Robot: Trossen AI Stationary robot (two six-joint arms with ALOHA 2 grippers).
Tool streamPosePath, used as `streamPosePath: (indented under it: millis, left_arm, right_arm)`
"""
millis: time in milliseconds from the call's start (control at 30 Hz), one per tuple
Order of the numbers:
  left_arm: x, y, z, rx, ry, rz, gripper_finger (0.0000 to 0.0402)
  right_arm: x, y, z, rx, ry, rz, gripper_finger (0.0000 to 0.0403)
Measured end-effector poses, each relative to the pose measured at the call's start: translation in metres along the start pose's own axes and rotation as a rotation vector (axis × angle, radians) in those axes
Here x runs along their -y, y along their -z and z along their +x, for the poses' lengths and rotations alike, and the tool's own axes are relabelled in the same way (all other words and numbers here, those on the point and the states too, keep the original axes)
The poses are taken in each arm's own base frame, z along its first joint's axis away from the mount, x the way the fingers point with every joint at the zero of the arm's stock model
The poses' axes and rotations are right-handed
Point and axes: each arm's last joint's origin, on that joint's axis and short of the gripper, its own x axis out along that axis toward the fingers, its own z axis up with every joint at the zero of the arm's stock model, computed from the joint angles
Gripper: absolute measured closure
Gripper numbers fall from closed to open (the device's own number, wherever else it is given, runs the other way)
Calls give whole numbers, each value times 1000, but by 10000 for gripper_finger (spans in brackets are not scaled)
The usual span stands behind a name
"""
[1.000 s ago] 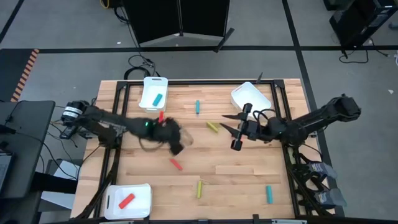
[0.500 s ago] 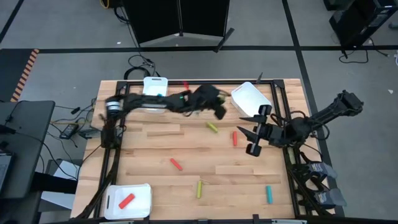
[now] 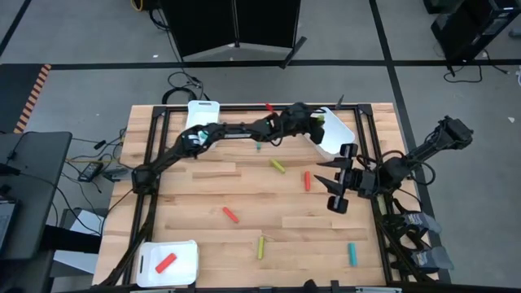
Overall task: Sort blocks
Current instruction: Put the middle left green block into the top right white bin, then put the bottom blue block into the top left white bin
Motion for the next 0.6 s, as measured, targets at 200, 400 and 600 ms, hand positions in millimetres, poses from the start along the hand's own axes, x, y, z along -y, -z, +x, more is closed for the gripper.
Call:
streamPosePath:
  millis: [200, 400, 600]
  left_arm:
    - [-2, 6, 13, -20, -13, -36, 265]
    - [-7, -1, 9, -64, -31, 6, 136]
    - [8, -35, -16, -17, 9, 74, 121]
  right_arm:
    - [-2, -1, -1, 2, -9, 5, 249]
    - [-2, -1, -1, 1, -9, 5, 249]
    - [-1, 0, -1, -21, 20, -12, 249]
